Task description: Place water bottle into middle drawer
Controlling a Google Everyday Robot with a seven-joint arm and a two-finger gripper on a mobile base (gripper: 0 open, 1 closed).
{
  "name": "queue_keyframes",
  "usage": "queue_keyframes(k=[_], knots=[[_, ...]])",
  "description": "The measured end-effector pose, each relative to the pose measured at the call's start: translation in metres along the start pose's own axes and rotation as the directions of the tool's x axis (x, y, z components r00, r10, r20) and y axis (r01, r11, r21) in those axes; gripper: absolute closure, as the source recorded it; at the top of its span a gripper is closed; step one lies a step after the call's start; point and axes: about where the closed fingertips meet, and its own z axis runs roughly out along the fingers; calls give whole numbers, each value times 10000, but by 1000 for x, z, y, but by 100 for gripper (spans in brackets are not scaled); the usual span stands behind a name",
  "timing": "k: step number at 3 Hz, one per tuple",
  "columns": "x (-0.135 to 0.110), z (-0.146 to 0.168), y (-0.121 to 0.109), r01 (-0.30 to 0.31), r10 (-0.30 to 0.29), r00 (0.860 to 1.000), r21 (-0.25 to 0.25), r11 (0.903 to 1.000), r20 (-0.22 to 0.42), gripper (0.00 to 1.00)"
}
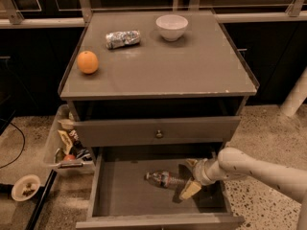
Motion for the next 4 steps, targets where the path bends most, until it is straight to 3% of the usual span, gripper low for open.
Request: queue_keyframes(k=[1, 2, 3, 4], knots=[[0, 0, 0, 0, 0, 10000, -1, 10000, 0, 0], [-1, -25, 3, 12, -12, 9999, -7, 10000, 131, 0], [-5, -64, 9, 156, -158, 9996, 75, 9999, 223, 0], [-16, -119, 13, 478, -487, 9949, 112, 9988, 886, 0]])
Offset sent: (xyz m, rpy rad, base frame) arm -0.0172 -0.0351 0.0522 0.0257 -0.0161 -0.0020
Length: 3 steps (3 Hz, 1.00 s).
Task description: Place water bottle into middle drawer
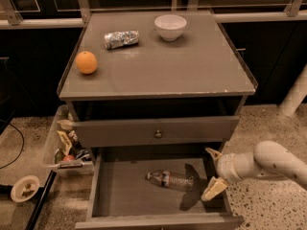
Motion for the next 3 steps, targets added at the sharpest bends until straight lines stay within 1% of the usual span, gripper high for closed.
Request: queue_keyframes(k=[1, 2, 3], knots=[[-13, -50, 13, 627, -627, 9980, 111, 9980, -20, 0], [-33, -98, 32, 1588, -1554, 9862, 604, 9855, -577, 0], [-53, -131, 53, 2403, -2266, 9663, 1126, 9641, -1224, 0]])
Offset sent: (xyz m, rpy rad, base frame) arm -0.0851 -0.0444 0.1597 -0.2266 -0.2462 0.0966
